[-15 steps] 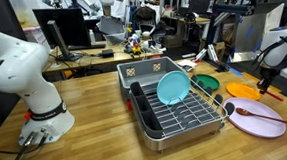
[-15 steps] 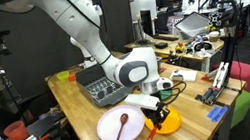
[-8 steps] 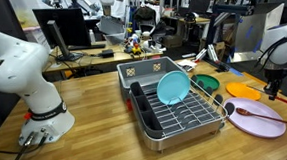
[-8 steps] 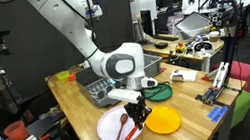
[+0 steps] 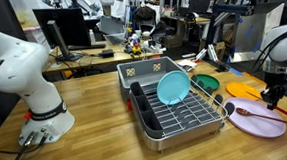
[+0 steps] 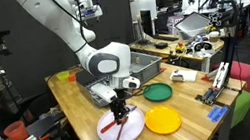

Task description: Remove the butter knife from the yellow plate and put it on the white plate

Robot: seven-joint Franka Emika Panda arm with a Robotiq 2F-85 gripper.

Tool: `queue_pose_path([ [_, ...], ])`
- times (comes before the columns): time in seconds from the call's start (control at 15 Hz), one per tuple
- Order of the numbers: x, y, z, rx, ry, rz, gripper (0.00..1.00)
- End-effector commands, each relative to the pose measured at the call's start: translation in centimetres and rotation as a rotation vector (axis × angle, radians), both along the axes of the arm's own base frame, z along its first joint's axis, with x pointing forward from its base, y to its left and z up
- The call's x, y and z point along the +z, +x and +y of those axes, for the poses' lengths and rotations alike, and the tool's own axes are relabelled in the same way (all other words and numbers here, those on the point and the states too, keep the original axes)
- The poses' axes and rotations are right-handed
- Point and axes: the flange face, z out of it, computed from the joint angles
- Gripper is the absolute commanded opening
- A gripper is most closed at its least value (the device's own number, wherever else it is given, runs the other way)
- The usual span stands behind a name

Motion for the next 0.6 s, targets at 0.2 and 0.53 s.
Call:
queue_pose_path([
  [0.2,0.1,-0.8,1.1,-0.05,0.029,-0.016,0.16],
  [0.53,-0.3,-1.1,1.4,-0.019,0.027,-0.003,0.04],
])
